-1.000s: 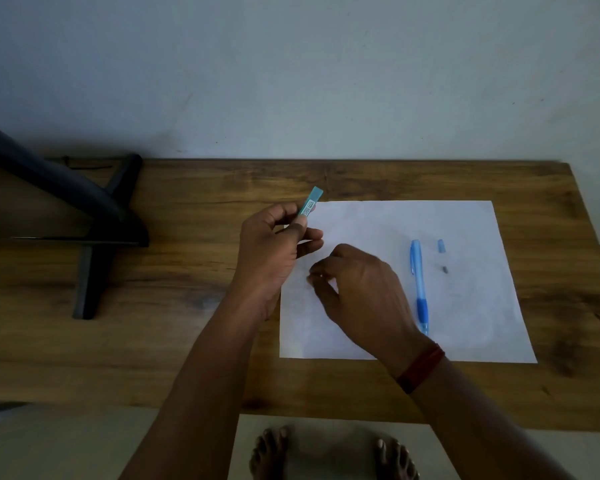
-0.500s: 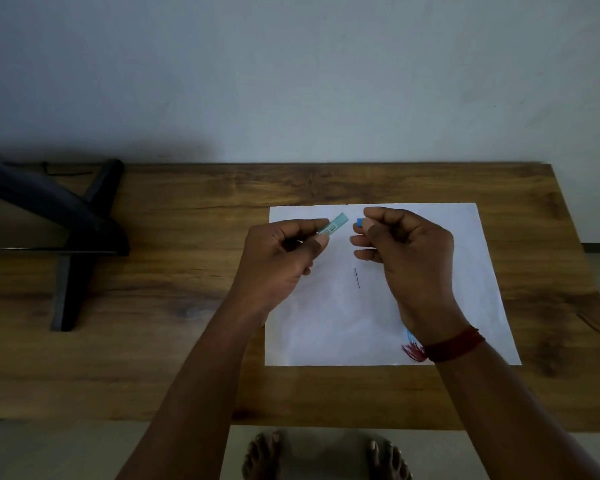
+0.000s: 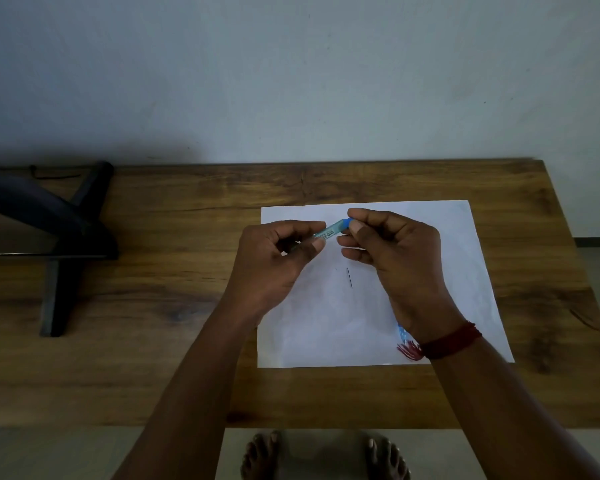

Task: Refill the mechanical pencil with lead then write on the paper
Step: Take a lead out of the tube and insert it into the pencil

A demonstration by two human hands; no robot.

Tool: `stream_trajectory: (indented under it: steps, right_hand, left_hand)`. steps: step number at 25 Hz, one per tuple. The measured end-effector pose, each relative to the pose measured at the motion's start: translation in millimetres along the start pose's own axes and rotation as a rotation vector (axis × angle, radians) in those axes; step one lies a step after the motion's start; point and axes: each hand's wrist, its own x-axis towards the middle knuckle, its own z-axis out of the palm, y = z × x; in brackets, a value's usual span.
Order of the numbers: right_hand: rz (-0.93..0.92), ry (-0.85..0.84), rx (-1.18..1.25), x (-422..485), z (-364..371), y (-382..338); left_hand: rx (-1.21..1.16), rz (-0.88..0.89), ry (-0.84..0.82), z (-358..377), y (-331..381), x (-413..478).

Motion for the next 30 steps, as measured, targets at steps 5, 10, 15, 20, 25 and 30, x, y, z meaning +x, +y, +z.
stream_trajectory:
  steps: [5,10,15,20,25,30]
  right_hand:
    - [-0.055,-0.039,-0.077,1.8,-3.0,-2.3]
    - [-0.076,-0.033,-0.127,1.2,-3.5,-1.4]
    - [-0.109,-0.029,-0.164,1.1,-3.4,-2.2]
    - [-0.134,-0.047,-0.263,1.6,-7.5,-4.3]
    - [-0.171,-0.043,-0.331,-0.6,-9.1,-7.5]
    - [-0.376,-0.124,-0.555,-5.7,-5.2,-8.7]
  left_hand:
    - [-0.021,0.005,0.004,-0.7,-5.3,1.2]
    - [-0.028,0.004,0.026,-0.1,-6.3,2.0]
    - [-0.012,0.055,0.04,-1.8,-4.6,1.3]
    - [0.023,0.099,0.047,-4.9,-1.1,0.2]
    - [0.03,0.084,0.052,-7.1,1.4,-1.0]
    - [0.023,0.113,-0.021,-9.0,8.1,-2.8]
